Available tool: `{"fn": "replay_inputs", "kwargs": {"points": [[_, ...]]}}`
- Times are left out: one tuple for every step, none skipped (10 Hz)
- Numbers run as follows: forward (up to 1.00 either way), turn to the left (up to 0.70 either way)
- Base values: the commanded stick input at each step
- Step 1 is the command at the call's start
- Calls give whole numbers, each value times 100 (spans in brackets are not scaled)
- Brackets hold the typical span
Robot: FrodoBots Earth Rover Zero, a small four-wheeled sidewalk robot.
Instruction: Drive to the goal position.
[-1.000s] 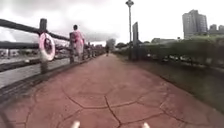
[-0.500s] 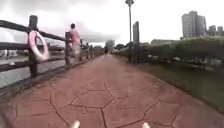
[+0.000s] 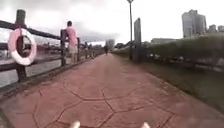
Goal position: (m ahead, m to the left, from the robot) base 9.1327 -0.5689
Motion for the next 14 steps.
{"fn": "replay_inputs", "kwargs": {"points": [[70,0],[70,0],[70,0],[70,0],[70,0],[70,0],[70,0],[70,0],[70,0],[70,0],[70,0],[70,0],[70,0],[70,0]]}}
